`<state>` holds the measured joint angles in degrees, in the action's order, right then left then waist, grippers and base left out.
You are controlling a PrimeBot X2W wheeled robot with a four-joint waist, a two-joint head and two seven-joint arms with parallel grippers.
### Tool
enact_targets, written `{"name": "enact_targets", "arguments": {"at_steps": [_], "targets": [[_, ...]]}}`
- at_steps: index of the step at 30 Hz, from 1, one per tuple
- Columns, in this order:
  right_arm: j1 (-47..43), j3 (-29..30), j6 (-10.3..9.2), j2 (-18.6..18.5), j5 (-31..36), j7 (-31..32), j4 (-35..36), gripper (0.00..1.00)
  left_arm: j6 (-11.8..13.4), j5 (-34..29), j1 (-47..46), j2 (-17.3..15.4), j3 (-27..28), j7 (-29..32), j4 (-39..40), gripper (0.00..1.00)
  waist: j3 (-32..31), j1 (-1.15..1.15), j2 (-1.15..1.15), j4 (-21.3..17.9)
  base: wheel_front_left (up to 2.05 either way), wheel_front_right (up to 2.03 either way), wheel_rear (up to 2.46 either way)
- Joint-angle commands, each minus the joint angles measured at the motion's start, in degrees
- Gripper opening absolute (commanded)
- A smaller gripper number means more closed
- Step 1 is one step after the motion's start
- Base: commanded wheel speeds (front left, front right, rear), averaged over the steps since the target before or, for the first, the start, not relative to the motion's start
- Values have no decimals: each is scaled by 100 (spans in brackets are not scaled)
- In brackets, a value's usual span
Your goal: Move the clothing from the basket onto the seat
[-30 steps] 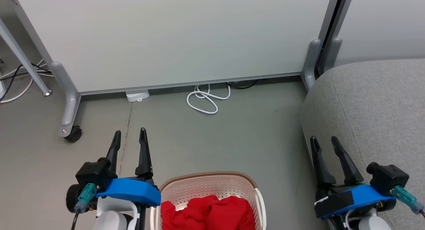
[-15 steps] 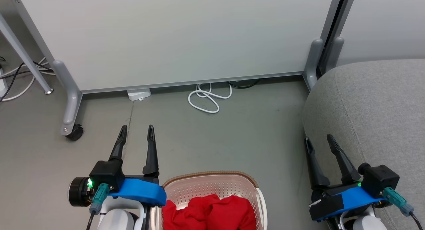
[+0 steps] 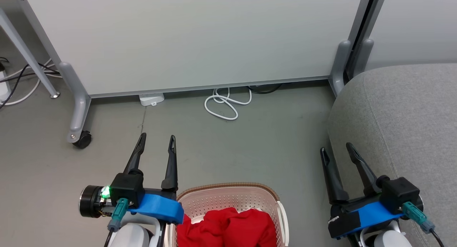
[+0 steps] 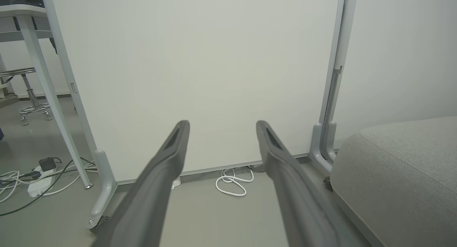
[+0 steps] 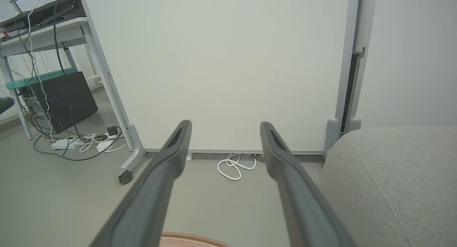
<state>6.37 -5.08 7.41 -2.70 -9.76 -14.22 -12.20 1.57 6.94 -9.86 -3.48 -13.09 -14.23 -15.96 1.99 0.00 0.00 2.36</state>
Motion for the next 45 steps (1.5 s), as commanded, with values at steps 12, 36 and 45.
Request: {"name": "enact_targets", "arguments": {"at_steps": [12, 36, 45], "targets": [[43, -15, 14, -33, 31, -108, -132, 100, -192, -118, -173, 30, 28, -105, -295, 100, 4, 0, 0, 29, 0, 0, 0], [287, 23, 13, -29, 167, -107, -97, 100, -412, -99, -464, 59, -71, -100, -731, 100, 304, 0, 0, -119, 0, 0, 0], [930, 92, 12, -74, 423, -104, 446, 100, -808, -522, -1624, -1, -782, -99, -1834, 100, 1523, 0, 0, -422, 0, 0, 0]]}}
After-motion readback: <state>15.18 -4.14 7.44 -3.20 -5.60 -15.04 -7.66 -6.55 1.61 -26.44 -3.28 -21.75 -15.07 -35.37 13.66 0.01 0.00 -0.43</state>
